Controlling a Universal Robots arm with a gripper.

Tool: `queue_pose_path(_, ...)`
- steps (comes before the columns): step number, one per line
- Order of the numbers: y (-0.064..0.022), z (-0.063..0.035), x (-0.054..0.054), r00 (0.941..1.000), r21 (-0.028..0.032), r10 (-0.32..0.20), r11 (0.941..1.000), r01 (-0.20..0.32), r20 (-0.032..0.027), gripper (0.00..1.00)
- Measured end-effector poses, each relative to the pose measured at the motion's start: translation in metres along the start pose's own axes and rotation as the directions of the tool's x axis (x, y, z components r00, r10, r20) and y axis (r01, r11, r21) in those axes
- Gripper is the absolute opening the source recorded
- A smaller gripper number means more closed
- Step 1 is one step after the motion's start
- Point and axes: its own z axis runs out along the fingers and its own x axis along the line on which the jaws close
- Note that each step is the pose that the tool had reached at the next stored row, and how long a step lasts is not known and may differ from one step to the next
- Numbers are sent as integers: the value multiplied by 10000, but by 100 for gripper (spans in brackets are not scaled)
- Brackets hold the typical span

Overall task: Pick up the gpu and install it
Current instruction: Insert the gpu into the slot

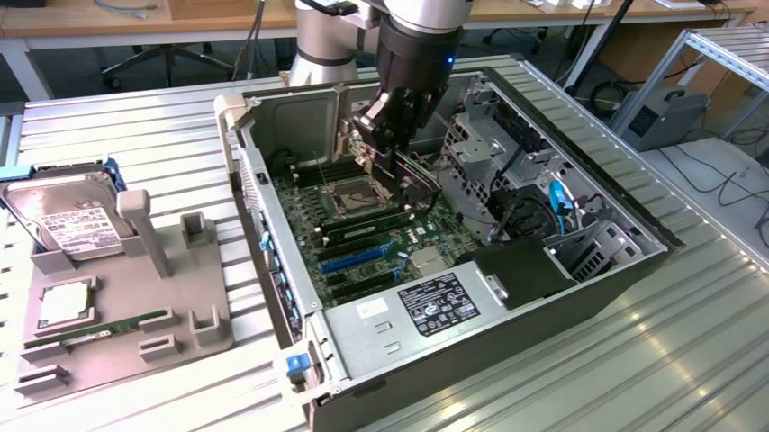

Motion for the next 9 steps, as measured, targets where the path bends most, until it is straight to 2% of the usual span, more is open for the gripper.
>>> queue_pose_path(9, 0, 5, 0, 9993, -10, -378, 9993, 378, -9, 27)
